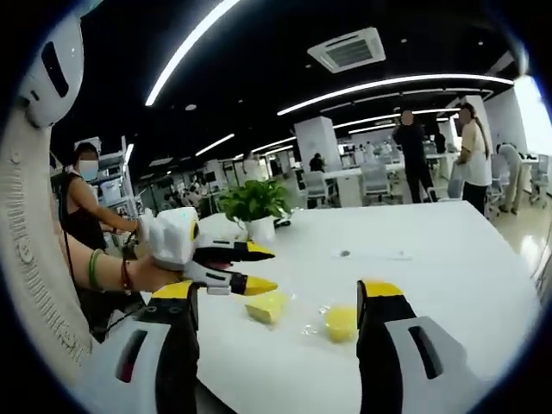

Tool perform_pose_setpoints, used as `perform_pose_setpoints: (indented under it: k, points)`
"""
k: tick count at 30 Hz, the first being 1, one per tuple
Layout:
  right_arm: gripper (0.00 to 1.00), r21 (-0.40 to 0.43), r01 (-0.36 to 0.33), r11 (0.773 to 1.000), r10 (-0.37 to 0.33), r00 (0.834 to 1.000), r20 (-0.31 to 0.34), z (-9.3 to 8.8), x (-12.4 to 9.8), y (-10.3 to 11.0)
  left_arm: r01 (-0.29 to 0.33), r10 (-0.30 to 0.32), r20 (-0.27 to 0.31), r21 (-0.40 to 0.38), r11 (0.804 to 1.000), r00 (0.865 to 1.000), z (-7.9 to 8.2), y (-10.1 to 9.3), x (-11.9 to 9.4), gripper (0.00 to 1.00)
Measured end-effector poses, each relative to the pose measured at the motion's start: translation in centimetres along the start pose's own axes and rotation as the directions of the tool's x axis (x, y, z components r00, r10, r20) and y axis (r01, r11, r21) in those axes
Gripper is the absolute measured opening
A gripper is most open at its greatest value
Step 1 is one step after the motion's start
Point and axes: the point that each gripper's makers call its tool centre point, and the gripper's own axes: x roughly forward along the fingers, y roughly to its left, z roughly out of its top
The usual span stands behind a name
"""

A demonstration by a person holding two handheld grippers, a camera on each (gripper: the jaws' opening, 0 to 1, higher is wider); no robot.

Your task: Compare the silicone blocks by pressing each to a similar depth, holding the contact briefly, and releasing to observe deformation and rebound differences across the visible hardness samples.

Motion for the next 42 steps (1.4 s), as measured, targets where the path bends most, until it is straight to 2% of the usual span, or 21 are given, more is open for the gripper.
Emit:
perform_pose_setpoints:
  k: [3,5,7,11,13,15,16,18,25,31,37,42]
  points:
    - [0.72,-0.002,-0.032,0.999,0.032,0.999,-0.005,0.0,-0.1,1.5,-0.050,0.051,0.015,-0.067,0.996,0.999,0.1,0.6,-4.1,0.39]
    - [0.73,-0.017,-0.051,0.999,0.051,0.999,0.017,0.6,-0.1,2.3,-0.082,0.086,0.026,-0.122,0.989,0.996,0.0,1.0,-6.5,0.42]
    - [0.73,-0.018,-0.068,0.998,0.068,0.998,0.013,0.6,-0.1,2.9,-0.110,0.114,0.023,-0.130,0.985,0.993,-0.1,1.2,-8.0,0.46]
    - [0.73,-0.054,-0.092,0.994,0.092,0.996,-0.009,-0.1,-0.6,4.0,-0.174,0.180,0.038,-0.123,0.977,0.983,-0.8,1.6,-12.6,0.47]
    - [0.75,-0.064,-0.098,0.993,0.097,0.995,-0.017,-0.4,-1.0,4.4,-0.197,0.206,0.052,-0.142,0.970,0.977,-1.1,1.6,-14.0,0.50]
    - [0.76,-0.053,-0.103,0.993,0.102,0.995,-0.019,-0.8,-1.8,4.7,-0.207,0.223,0.055,-0.213,0.955,0.973,-1.3,1.5,-15.4,0.53]
    - [0.77,-0.052,-0.100,0.994,0.099,0.995,-0.019,-0.9,-2.1,4.8,-0.205,0.231,0.076,-0.253,0.946,0.970,-1.2,1.4,-16.1,0.56]
    - [0.79,-0.039,-0.093,0.995,0.092,0.996,-0.018,-1.2,-2.7,4.9,-0.216,0.250,0.098,-0.272,0.938,0.963,-1.3,1.6,-17.3,0.61]
    - [0.80,-0.024,-0.066,0.998,0.066,0.998,-0.026,-2.2,-4.3,4.8,-0.215,0.270,0.125,-0.338,0.916,0.955,-1.9,1.8,-19.9,0.65]
    - [0.81,-0.012,-0.038,0.999,0.038,0.999,-0.030,-2.7,-5.3,4.4,-0.192,0.234,0.085,-0.345,0.919,0.968,-2.5,0.5,-20.2,0.67]
    - [0.81,0.001,-0.010,1.000,0.010,0.999,-0.044,-3.4,-5.5,4.0,-0.201,0.254,0.083,-0.403,0.893,0.963,-2.8,0.8,-20.5,0.69]
    - [0.81,0.015,0.010,1.000,-0.009,0.999,-0.050,-3.9,-5.5,3.6,-0.202,0.242,0.057,-0.388,0.899,0.969,-3.5,1.0,-19.9,0.68]
